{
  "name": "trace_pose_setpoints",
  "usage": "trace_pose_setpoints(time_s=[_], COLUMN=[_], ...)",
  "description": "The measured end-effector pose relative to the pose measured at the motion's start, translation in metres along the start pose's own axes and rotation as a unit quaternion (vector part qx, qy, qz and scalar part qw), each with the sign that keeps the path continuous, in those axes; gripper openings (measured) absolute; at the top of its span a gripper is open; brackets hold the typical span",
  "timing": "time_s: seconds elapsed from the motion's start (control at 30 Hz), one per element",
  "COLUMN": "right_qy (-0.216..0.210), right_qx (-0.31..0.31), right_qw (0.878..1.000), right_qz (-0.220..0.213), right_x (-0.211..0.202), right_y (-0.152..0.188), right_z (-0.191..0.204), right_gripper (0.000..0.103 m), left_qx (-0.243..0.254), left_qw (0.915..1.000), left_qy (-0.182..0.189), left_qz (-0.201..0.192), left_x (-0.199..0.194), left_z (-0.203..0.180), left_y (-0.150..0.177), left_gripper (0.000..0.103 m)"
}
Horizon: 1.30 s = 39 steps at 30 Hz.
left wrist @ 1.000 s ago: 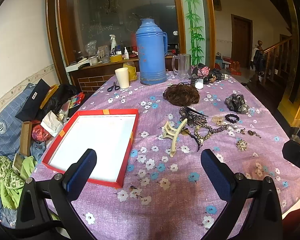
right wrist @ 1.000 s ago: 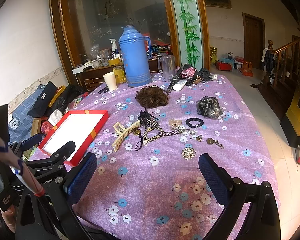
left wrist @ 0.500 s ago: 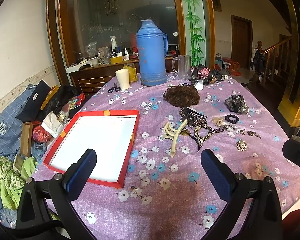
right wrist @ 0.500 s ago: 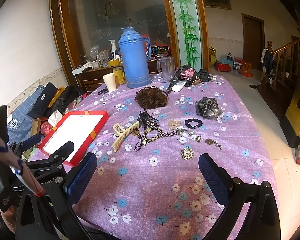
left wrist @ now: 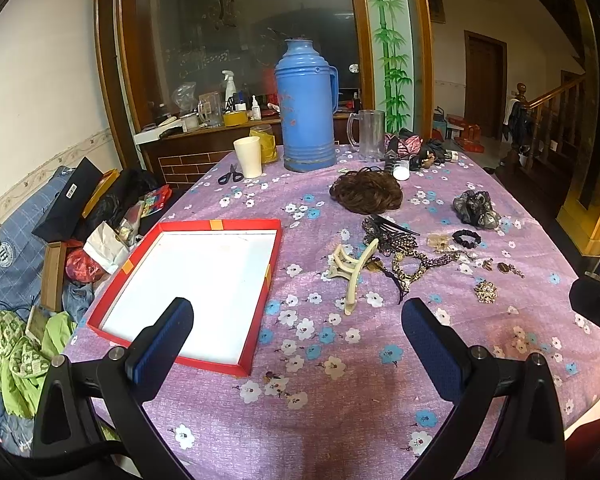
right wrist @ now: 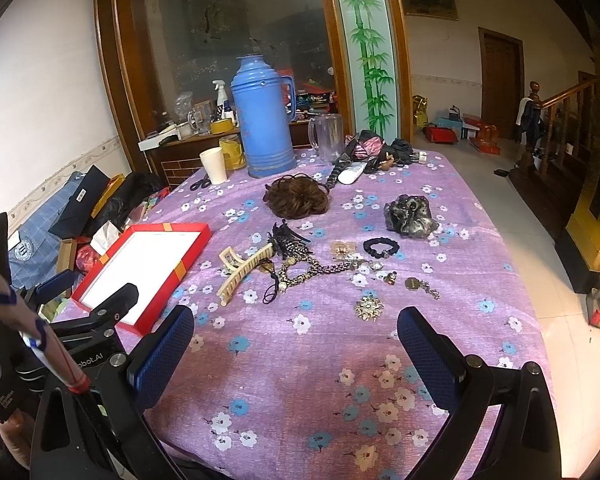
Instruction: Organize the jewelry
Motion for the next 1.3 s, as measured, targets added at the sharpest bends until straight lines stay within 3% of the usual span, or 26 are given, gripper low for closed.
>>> trace_pose_setpoints(time_s=[0.57, 0.7, 0.9, 1.3], right_qy=[0.011, 0.01, 0.01, 0.005], right_qx=[0.014, 0.02, 0.023, 0.037], right_qw=[1.0, 1.0, 1.0, 0.999], right_qz=[-0.002, 0.005, 0.012, 0.026], right_x=[-0.004, 0.0, 0.006, 0.016], right_y=[0.003, 0.004, 0.004, 0.004], right_z=[-0.018, -0.026, -0.034, -0.054], right_gripper=[0.102, 0.093, 0.087, 0.083], left_qx=[-0.006, 0.004, 0.023, 0.017], left_qw=[1.0, 0.9999, 0.9995, 0.9977], left_qy=[0.006, 0.014, 0.019, 0.041], left_qz=[0.004, 0.003, 0.014, 0.052], left_x=[0.001, 0.002, 0.014, 0.039], left_z=[0.005, 0.004, -0.001, -0.002], left_y=[-0.003, -0.004, -0.006, -0.008], left_gripper=[0.103, 0.103, 0.088, 0.087])
Point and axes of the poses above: each gripper's, at about its wrist camera, not at the fingertips, and x roughly the way its jaws point, z to its left, y to its underside, the point moved 1 cm from there along x, roughly the way its jaws point, and after that the axes turned 15 degrees about -x, right-handed, at the moved point
